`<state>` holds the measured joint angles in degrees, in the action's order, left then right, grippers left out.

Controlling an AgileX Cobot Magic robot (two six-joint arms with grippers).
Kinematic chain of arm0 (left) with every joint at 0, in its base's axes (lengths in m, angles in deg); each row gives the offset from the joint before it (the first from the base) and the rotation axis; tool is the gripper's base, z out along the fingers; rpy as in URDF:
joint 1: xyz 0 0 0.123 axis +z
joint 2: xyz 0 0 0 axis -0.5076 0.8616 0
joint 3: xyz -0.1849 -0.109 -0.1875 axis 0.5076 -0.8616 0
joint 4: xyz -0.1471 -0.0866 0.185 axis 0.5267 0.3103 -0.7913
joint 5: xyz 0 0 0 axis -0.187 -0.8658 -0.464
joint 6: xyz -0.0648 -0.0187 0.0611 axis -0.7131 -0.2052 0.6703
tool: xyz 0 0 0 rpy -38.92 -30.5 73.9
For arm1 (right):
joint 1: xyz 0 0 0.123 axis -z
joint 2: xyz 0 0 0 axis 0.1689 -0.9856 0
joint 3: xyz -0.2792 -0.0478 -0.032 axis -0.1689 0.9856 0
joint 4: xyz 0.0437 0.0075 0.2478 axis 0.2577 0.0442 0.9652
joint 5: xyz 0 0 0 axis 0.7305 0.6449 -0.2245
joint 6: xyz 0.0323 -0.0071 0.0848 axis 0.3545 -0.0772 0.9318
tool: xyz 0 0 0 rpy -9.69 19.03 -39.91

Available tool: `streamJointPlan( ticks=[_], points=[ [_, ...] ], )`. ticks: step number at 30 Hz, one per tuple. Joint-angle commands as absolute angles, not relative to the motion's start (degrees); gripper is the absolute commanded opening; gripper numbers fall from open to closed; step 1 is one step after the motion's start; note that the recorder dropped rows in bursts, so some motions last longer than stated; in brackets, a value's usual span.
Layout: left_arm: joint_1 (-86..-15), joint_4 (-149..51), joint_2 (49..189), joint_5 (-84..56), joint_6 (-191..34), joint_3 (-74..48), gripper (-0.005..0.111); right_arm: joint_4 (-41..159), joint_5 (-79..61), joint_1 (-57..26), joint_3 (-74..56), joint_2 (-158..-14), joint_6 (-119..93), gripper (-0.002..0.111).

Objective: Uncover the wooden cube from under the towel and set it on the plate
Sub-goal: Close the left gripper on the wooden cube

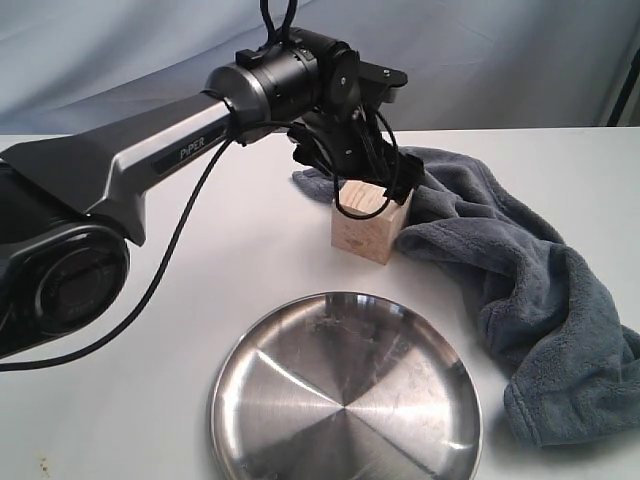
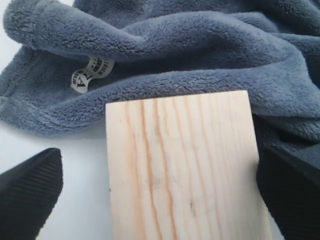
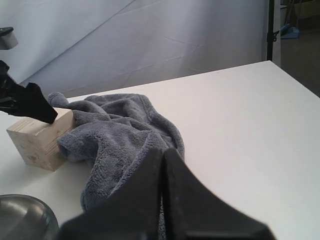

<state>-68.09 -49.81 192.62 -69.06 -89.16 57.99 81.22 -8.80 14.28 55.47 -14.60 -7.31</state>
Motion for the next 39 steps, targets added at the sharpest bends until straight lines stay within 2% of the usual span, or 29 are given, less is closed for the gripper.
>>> streamJointPlan(
  ticks=[1,10,39],
  points=[
    [-70.3,-53.4,194.2,-68.6,-92.2,57.7,0.105,81.5,-8.1,14.3,55.6,-14.2,-7.1,0.003],
    [-70.8,-53.0,195.0,-68.4,-99.0,57.7,0.105,81.5,-8.1,14.3,55.6,-14.2,-7.1,0.003],
    [-70.5,-54.4,198.0,-65.5,-99.0,57.7,0.104,81.5,-8.1,14.3,55.6,-14.2,-7.1,0.003]
  ],
)
